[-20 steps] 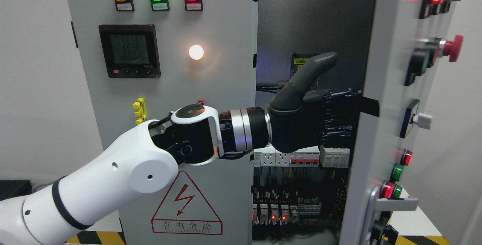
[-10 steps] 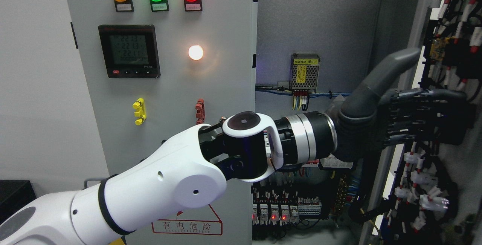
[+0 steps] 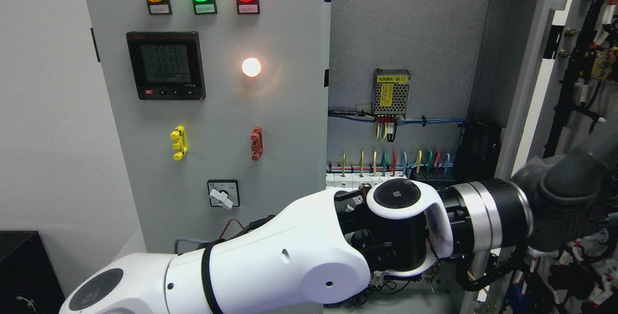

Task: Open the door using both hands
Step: 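Push the partly open door outward with the left hand, swinging it wide, then withdraw the left hand from the opened door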

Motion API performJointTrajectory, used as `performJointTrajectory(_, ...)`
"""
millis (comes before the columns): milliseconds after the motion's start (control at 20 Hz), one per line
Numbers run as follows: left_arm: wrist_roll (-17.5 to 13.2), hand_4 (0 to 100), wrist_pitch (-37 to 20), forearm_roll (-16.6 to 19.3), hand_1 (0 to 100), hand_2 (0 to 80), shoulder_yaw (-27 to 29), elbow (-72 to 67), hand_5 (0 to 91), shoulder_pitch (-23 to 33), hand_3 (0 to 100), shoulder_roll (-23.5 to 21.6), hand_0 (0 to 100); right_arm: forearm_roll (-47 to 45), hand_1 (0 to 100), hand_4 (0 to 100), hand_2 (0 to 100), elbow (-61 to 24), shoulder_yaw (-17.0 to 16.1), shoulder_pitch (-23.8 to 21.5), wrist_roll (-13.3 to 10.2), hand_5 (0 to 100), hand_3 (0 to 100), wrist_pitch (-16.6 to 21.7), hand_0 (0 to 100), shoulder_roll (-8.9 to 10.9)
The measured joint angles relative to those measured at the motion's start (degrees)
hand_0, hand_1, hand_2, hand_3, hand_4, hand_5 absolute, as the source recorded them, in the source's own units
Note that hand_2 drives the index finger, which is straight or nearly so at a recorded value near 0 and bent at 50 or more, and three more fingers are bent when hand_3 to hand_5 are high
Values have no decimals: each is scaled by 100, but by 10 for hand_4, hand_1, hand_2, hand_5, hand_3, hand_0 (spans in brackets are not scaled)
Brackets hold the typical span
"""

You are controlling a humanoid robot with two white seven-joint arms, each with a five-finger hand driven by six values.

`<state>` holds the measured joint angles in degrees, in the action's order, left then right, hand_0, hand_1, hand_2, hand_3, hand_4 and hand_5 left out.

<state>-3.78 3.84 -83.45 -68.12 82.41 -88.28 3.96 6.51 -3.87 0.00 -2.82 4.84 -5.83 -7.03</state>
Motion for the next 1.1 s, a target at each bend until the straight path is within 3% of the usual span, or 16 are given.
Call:
performJointTrajectory(701, -44, 0, -227, -124, 0, 0, -509, -451, 0, -12, 0, 460, 0, 0, 0, 0, 0, -1, 0, 0, -2, 0, 0, 0, 0, 0)
performJointTrajectory(952, -255, 0, -150, -201, 0, 0, -322, -377, 0, 101, 0, -41, 0, 0, 0, 0, 0, 0, 0, 0, -3, 0, 0, 0, 0, 0)
performJointTrajectory(1102, -407, 0, -105, -178, 0, 0, -229, -157, 0, 397, 0, -605, 0, 0, 0, 0, 0, 0, 0, -1, -3, 0, 0, 0, 0, 0)
